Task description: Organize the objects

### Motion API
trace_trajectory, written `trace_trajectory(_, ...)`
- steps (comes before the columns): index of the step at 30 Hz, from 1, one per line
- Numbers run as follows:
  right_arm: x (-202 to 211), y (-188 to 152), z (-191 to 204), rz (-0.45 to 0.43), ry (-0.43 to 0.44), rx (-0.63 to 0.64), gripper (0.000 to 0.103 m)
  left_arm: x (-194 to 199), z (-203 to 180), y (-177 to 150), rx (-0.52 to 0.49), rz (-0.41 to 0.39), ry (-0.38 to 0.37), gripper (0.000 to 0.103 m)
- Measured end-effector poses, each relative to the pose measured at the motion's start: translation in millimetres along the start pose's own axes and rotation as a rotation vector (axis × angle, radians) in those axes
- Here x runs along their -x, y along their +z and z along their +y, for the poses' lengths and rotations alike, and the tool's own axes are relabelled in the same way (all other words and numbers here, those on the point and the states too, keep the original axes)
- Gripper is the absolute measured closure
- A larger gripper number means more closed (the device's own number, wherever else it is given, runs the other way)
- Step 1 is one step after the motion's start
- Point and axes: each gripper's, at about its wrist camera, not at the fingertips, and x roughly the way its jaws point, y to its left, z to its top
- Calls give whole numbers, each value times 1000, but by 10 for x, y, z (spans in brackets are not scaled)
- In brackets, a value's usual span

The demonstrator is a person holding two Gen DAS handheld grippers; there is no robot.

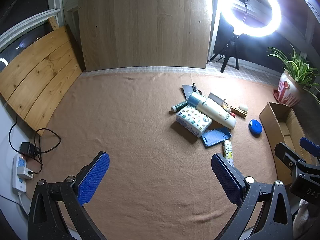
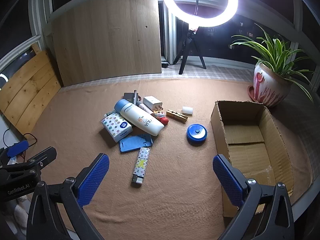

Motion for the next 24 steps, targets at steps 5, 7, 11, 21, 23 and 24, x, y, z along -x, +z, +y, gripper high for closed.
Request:
trace_trajectory(5, 1, -1, -6, 1, 1, -2, 1, -19, -6, 2, 0, 0, 1, 0)
trace_trajectory(7, 0, -1, -5, 2, 1, -3, 1, -27, -10, 6, -1, 0, 2, 0)
trace_trajectory(11, -9, 2, -9, 6, 4, -4, 1, -37, -17, 5, -1, 0, 2, 0)
trace_trajectory(21, -30, -5, -6, 11, 7, -5, 1, -42, -23, 3, -1, 0, 2, 0)
trace_trajectory(23, -31, -3, -9, 11, 7, -5, 1, -43, -23, 2, -1, 0, 3, 0)
trace_trajectory(24, -31, -3, -9, 11, 7, -5, 1, -49, -21, 3, -1, 1, 2, 0)
